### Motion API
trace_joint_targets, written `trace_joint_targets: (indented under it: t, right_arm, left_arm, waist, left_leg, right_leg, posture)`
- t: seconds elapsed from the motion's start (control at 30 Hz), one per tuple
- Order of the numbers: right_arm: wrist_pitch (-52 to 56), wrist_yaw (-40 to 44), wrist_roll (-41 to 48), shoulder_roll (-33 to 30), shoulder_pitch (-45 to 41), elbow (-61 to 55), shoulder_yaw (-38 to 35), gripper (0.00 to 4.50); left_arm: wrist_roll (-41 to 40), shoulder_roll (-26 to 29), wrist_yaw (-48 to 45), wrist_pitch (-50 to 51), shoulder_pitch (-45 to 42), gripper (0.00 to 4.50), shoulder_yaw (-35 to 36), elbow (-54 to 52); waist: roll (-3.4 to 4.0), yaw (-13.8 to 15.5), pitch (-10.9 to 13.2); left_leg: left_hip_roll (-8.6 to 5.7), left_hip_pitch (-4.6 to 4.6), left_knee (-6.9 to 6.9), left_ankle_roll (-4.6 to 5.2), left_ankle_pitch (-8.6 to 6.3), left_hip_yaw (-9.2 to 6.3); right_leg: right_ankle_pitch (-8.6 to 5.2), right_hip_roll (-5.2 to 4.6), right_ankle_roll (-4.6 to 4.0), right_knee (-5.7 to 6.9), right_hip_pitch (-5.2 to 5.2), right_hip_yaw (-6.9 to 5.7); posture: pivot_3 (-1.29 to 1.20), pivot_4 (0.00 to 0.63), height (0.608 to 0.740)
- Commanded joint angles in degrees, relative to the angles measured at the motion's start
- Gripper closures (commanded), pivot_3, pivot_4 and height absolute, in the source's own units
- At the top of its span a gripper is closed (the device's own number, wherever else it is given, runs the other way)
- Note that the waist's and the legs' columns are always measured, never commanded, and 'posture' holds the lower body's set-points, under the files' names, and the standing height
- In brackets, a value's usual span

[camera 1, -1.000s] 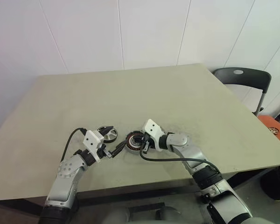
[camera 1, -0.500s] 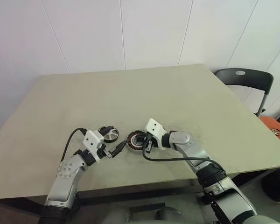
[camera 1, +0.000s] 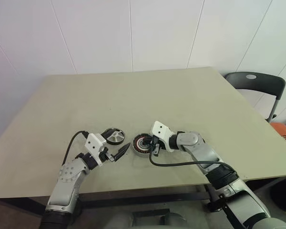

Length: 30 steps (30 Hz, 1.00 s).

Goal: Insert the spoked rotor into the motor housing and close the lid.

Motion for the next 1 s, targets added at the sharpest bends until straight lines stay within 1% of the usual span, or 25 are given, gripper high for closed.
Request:
trace_joint_targets:
  t: [0.03,0.23,0.33,0.47,0.53,0.63,0.77,0.9,1.0]
  right_arm:
    - [5.68,0.90,-4.83,-4.38,2.98,4.28,2.42,4.48]
    - [5.88,4.58,-4.29,-6.98,3.08,2.19,3.35,4.48]
    - [5.67,7.90,-4.32,-8.94,3.53,-0.02,4.59,4.48]
    - [5.55,7.79,-4.65,-8.38,3.01,-1.93,4.96,4.48]
    - [4.79,7.29,-6.23,-8.02,2.23,-2.63,5.88,4.48]
    - [3.31,6.35,-8.22,-6.19,-0.04,-2.46,7.08,4.48]
    - [-1.44,6.80,-13.46,-4.76,-4.65,-0.38,11.27,4.48]
    - [-8.10,10.76,-17.74,-5.72,-9.26,1.98,15.27,4.48]
    - [-11.91,13.13,-18.72,-5.02,-12.13,3.62,16.06,4.48]
  left_arm:
    - [0.01,0.24,-0.18,-0.41,-0.84,0.00,-0.01,-1.03]
    - [0.04,0.18,-0.21,-0.38,-0.94,0.00,-0.09,-1.01]
    - [0.14,0.07,-0.16,-0.30,-1.09,0.00,-0.31,-1.04]
    - [0.09,0.05,-0.26,-0.33,-1.17,0.00,-0.35,-0.99]
    - [0.05,0.07,-0.32,-0.33,-1.26,0.00,-0.33,-0.92]
    - [0.05,0.05,-0.38,-0.31,-1.47,0.00,-0.33,-0.72]
    - [0.12,-0.14,-0.45,-0.22,-2.03,0.00,-0.55,-0.36]
    - [0.17,-0.24,-0.50,-0.21,-2.36,0.00,-0.47,-0.10]
    - [0.24,-0.29,-0.36,-0.24,-2.41,0.00,-0.49,-0.08]
  waist:
    - [0.07,0.01,-0.07]
    - [0.09,0.69,-0.14]
    - [0.09,1.93,-0.16]
    - [0.08,2.13,-0.16]
    - [0.07,2.03,-0.15]
    - [0.07,1.56,-0.15]
    - [0.08,0.82,-0.16]
    - [0.13,-0.34,-0.14]
    - [0.13,-0.39,-0.14]
  left_leg:
    - [0.02,-0.05,-0.01,0.00,0.00,0.00]
    - [-0.01,-0.26,-0.03,0.24,-0.13,0.00]
    - [0.00,-0.31,-0.06,0.33,-0.18,0.02]
    - [0.00,-0.35,-0.07,0.39,-0.21,0.04]
    - [0.00,-0.36,-0.07,0.39,-0.22,0.05]
    - [0.01,-0.35,-0.10,0.39,-0.22,0.05]
    - [0.15,-0.30,-0.15,0.39,-0.22,0.22]
    - [0.27,-0.22,-0.14,0.37,-0.21,0.26]
    - [0.29,-0.22,-0.14,0.37,-0.21,0.27]
  right_leg:
    - [0.00,0.00,0.00,-0.11,0.01,-0.04]
    - [0.10,-0.01,0.16,-0.50,-0.02,-0.07]
    - [0.11,-0.01,0.18,-0.55,-0.09,-0.08]
    - [0.10,-0.04,0.20,-0.61,-0.09,-0.12]
    - [0.09,-0.05,0.21,-0.62,-0.09,-0.12]
    - [0.08,-0.04,0.22,-0.62,-0.10,-0.11]
    - [0.08,-0.03,0.22,-0.52,-0.15,-0.14]
    - [0.09,-0.03,0.21,-0.45,-0.15,-0.28]
    - [0.10,-0.03,0.21,-0.45,-0.17,-0.30]
  posture:
    - [0.00,0.000,0.740]
    - [0.00,0.000,0.740]
    - [0.00,0.000,0.740]
    - [0.00,0.000,0.740]
    - [0.00,0.000,0.740]
    - [0.00,0.000,0.740]
    - [0.00,0.000,0.740]
    - [0.00,0.000,0.740]
    - [0.00,0.000,0.740]
